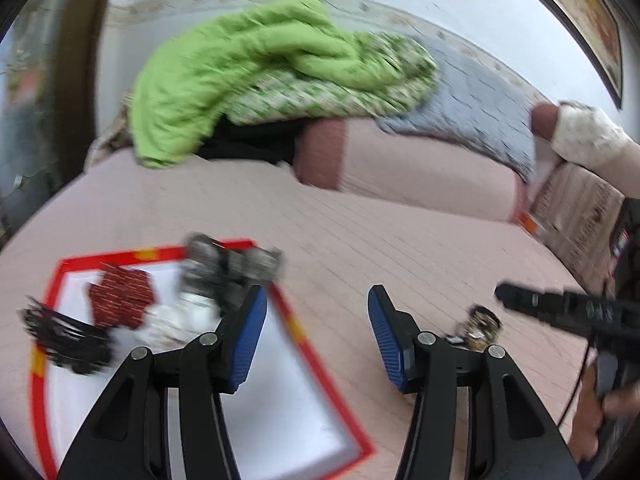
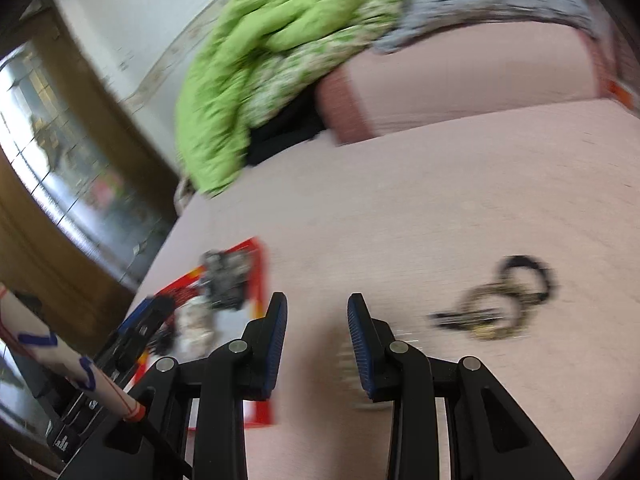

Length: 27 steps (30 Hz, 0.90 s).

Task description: Organize jewelry

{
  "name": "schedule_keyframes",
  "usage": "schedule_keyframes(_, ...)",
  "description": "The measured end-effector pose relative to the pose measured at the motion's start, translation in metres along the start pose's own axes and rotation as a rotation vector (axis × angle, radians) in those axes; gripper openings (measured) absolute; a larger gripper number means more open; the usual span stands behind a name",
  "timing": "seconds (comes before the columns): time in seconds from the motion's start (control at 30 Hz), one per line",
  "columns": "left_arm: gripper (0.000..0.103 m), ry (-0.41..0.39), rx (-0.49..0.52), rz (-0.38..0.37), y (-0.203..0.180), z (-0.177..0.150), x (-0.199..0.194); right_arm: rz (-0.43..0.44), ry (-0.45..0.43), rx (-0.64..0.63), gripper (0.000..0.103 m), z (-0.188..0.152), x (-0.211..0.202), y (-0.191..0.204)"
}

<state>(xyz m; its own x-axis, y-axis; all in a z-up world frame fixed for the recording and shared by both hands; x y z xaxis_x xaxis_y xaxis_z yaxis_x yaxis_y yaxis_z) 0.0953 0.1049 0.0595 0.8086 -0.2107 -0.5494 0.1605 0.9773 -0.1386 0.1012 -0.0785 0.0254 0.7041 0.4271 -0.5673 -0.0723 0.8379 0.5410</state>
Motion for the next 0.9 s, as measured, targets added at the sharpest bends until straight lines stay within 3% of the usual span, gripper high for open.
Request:
schedule_keyframes(0.17, 0.052, 0.111, -0.021, -0.112, -0.034, -0.02, 0.026, -0.116, -0.048, 0.099, 0.034, 0.021, -0.018, -0.073)
schedule_keyframes(0.37, 0.051, 0.249, 0.017, -0.197, -0.073, -0.045, 0.056, -0.128, -0.029, 0.117, 0.034, 0.021, -0.018, -0.089)
schedule_keyframes(0.5, 0.049, 0.282, 0.053, -0.2, -0.086, -0.054, 0.067, -0.114, -0.021, 0.124, 0.034, 0.02, -0.02, -0.092)
schedule_keyframes(0.67, 0.047, 0.323, 0.1, -0.208, -0.1, -0.063, 0.073, -0.16, 0.022, 0.122, 0.034, 0.016, -0.008, -0.113)
schedule_keyframes(0.9, 0.047, 0.279, 0.005, -0.186, -0.071, -0.047, 0.069, -0.178, 0.162, 0.23, 0.034, -0.008, 0.022, -0.135)
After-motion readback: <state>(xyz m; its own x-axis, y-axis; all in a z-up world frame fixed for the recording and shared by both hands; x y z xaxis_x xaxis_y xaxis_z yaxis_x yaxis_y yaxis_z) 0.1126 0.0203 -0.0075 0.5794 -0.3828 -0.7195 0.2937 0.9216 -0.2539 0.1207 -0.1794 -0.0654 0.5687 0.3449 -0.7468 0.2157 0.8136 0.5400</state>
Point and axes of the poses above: each gripper's, at about its wrist camera, not at the fingertips, and x roughly the way its jaws point, y to its left, z to its top, the point moved 9 cm from there along x, roughly the way its jaws point, and after that the axes turned 4 degrees about x, right-handed, at the moved point
